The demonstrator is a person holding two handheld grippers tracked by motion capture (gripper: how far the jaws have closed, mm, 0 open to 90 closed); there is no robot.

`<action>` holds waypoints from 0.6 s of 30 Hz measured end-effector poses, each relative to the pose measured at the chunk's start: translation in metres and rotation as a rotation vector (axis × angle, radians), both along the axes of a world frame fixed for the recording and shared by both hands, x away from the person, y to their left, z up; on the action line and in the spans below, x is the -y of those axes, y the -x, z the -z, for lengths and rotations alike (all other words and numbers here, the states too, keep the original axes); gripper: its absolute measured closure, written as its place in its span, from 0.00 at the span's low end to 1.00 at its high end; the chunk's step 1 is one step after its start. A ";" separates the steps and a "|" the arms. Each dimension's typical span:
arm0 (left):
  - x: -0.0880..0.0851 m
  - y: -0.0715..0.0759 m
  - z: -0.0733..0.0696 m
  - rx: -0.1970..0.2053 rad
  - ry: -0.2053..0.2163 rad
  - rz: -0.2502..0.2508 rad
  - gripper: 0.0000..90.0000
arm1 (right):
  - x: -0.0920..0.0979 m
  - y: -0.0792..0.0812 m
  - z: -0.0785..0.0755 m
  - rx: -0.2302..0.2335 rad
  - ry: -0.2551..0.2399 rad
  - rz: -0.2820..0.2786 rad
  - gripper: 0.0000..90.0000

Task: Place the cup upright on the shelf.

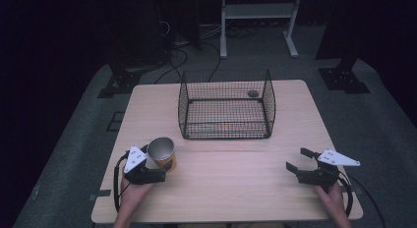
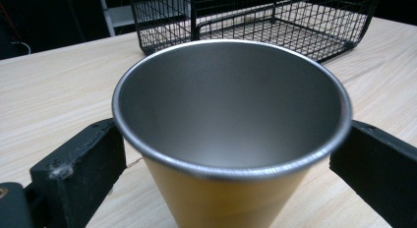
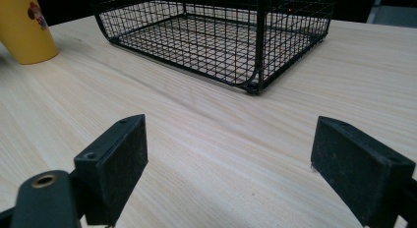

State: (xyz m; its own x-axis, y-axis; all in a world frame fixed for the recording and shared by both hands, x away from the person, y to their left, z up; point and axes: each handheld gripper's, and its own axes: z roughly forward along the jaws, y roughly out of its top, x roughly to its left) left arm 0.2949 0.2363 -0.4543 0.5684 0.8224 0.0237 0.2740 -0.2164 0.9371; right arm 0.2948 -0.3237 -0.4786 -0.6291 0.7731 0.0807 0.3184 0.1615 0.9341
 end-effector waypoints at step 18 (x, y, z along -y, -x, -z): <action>-0.001 -0.011 0.005 -0.003 0.025 0.043 0.15 | 0.000 0.000 0.000 0.004 0.005 -0.006 0.14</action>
State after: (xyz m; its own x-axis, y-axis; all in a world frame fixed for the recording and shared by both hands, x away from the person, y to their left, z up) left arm 0.3056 0.2374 -0.4591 0.6036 0.7973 0.0017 0.2678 -0.2047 0.9415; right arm 0.2946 -0.3233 -0.4786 -0.6340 0.7697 0.0742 0.3133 0.1679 0.9347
